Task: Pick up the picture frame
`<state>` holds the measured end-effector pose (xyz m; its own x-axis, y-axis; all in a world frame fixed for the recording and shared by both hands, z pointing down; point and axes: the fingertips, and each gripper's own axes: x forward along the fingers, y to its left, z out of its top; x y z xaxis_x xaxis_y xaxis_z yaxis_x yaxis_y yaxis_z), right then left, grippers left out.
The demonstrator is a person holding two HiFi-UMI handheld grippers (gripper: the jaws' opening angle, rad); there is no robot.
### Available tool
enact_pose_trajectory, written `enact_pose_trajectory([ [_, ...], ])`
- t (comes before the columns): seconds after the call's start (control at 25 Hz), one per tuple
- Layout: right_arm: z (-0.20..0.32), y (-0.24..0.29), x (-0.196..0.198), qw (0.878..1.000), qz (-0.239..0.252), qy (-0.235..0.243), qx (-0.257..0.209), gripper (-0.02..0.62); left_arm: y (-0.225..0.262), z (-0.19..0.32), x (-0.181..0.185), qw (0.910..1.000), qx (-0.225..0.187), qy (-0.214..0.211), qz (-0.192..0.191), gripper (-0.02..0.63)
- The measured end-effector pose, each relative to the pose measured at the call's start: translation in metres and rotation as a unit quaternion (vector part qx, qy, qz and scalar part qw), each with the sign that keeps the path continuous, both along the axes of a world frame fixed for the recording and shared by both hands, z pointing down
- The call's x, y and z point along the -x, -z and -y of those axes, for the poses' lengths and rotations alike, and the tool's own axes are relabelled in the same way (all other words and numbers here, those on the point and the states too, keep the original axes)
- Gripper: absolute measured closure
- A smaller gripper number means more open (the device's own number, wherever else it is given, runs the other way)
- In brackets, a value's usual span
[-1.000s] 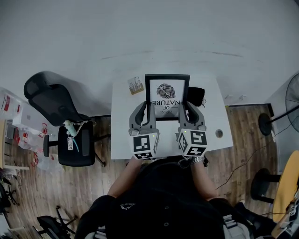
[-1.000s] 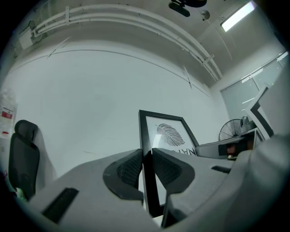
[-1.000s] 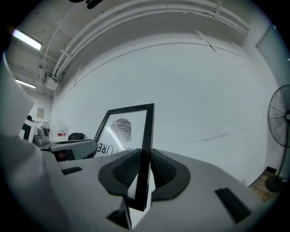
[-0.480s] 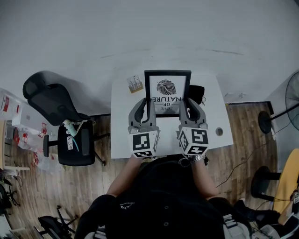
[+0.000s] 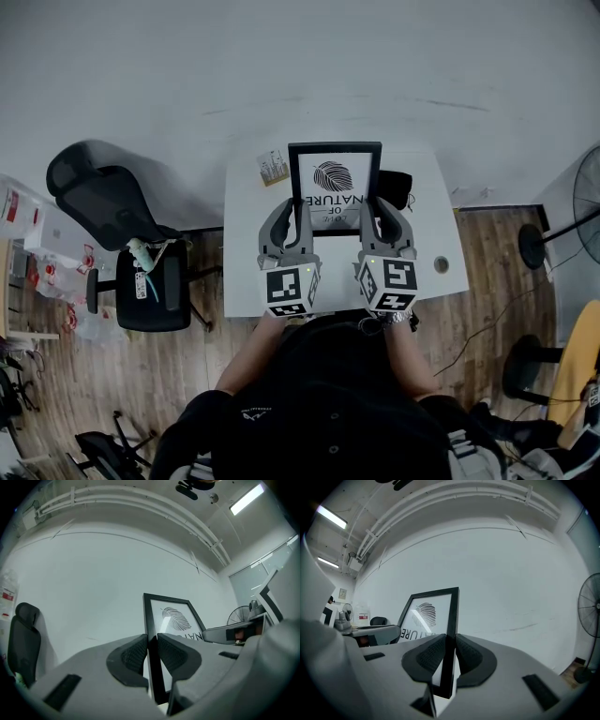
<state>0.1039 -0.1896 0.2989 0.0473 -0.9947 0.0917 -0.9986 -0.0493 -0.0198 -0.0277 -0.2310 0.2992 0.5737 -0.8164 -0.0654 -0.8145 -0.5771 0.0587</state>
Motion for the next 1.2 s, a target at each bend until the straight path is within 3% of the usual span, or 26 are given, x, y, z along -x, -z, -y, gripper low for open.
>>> enact_pose_trajectory([
  [1.2,0.005,-0.017,0.005,1.000,0.000,-0.007,0.023,0.528,-0.018,0.005,0.004,0.9999,0.016,-0.001,0.005,0.532],
])
